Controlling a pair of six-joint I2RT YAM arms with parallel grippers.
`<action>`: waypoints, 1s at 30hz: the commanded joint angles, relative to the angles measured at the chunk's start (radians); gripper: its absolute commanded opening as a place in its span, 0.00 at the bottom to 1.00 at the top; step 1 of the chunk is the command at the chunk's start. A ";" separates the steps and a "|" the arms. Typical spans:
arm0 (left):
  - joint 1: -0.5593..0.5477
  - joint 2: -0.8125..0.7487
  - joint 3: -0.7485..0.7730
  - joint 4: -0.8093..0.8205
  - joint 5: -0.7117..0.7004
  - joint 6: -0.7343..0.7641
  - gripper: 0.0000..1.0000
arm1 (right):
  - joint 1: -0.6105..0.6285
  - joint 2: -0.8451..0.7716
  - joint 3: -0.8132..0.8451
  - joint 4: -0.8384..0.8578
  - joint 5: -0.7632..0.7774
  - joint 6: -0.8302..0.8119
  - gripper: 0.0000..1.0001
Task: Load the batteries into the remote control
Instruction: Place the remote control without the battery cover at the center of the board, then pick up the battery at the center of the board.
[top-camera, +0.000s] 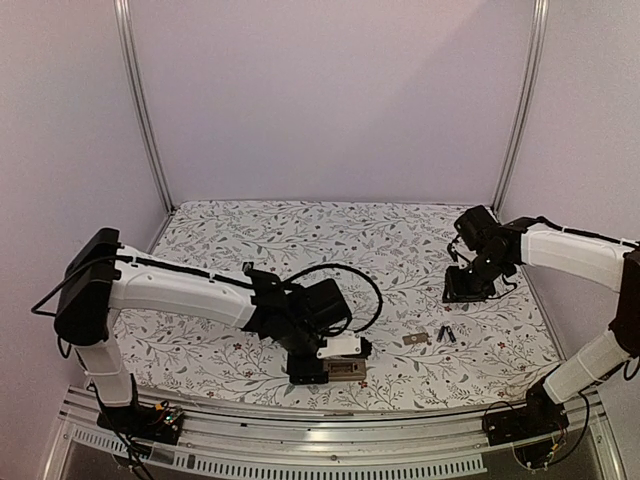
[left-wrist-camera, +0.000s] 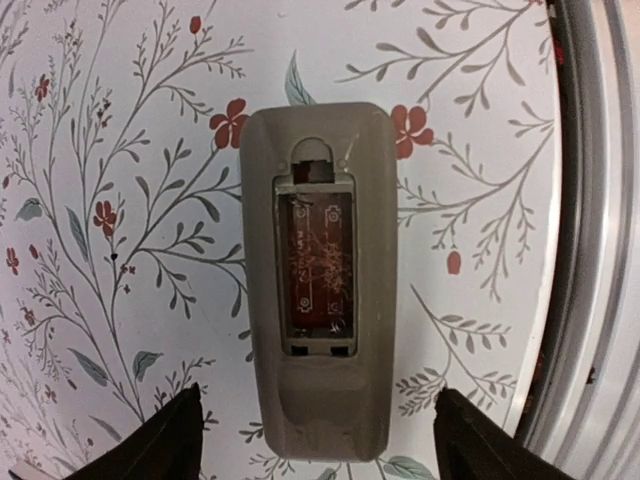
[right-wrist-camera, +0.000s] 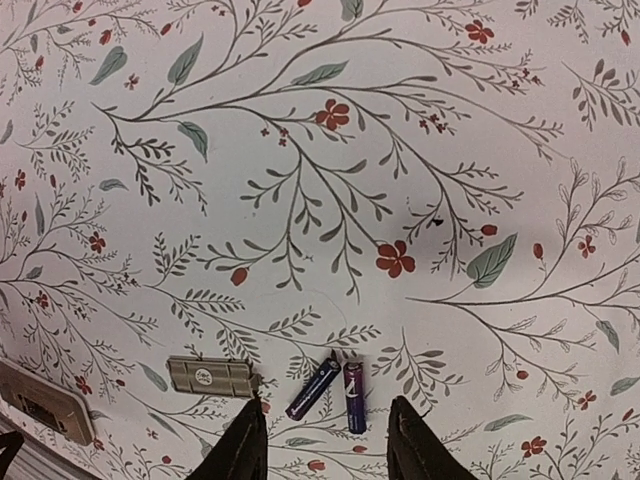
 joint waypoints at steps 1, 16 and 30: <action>-0.013 -0.071 0.028 0.005 0.021 0.011 0.80 | -0.014 0.009 -0.048 -0.039 -0.016 0.045 0.40; 0.140 -0.342 -0.152 0.420 0.167 -0.294 0.84 | -0.029 0.129 -0.148 0.029 -0.079 0.066 0.33; 0.166 -0.322 -0.142 0.402 0.163 -0.264 0.84 | -0.034 0.165 -0.174 0.038 -0.018 0.079 0.21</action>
